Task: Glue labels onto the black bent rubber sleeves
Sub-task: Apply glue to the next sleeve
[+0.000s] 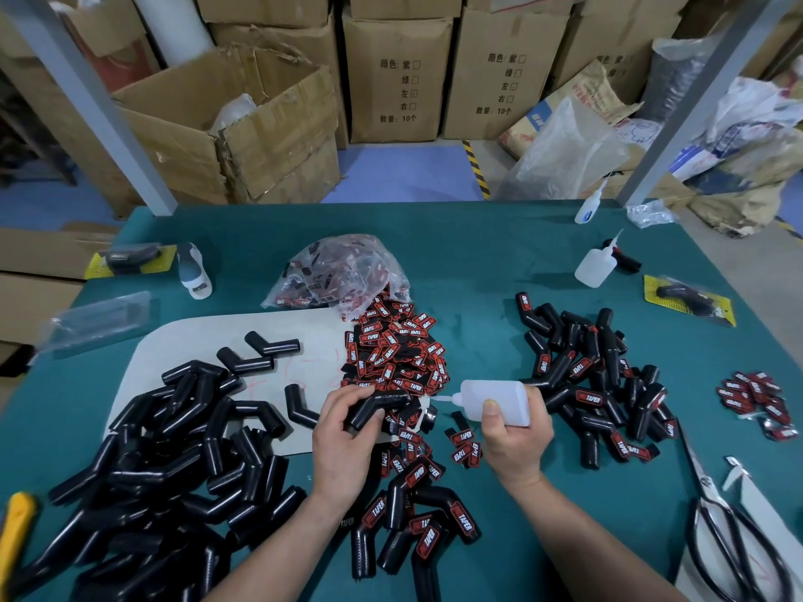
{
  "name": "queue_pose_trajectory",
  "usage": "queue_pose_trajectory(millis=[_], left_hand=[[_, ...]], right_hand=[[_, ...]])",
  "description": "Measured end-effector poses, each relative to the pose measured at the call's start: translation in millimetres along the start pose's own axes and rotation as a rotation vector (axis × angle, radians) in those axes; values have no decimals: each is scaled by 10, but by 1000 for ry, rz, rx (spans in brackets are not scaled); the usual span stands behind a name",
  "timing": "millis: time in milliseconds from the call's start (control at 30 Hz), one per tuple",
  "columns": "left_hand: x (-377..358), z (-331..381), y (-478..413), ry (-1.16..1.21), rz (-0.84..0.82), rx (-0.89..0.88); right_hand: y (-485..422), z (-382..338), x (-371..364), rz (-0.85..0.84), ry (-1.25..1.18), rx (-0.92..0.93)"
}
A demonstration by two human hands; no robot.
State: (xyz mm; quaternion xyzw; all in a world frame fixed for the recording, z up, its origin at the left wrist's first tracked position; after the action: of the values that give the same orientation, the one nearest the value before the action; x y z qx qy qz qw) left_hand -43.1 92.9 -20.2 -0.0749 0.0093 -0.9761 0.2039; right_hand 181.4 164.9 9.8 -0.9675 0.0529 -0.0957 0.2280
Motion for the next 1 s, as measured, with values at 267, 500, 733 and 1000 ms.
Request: queue_pose_trajectory(millis=[267,500,733,1000], left_hand=[[53,-103,-21,83,54,97],[44,-173,-10,118,40,135],[37,-168,-6,182,46,134],[52,-169,15,209,48,144]], right_hand=[[-119,159,-27,-136,-200,-226],[-208,284,-158,-462,263,-196],[-183,437,-160,-446,465,-300],[-173,491,-160,-469,514,-301]])
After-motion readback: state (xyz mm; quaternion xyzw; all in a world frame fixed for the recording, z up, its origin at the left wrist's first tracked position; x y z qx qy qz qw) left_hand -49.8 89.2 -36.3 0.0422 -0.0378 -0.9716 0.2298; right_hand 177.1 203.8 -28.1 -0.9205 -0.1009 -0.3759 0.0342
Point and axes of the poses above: each hand's wrist, its own y-axis away from the middle knuckle, its own x-axis out of the back of the hand, z = x × y, the point moved 4 cm from there along -y, towards the middle knuckle, and after that the axes turned 8 degrees about -z, right-handed, at the moved point
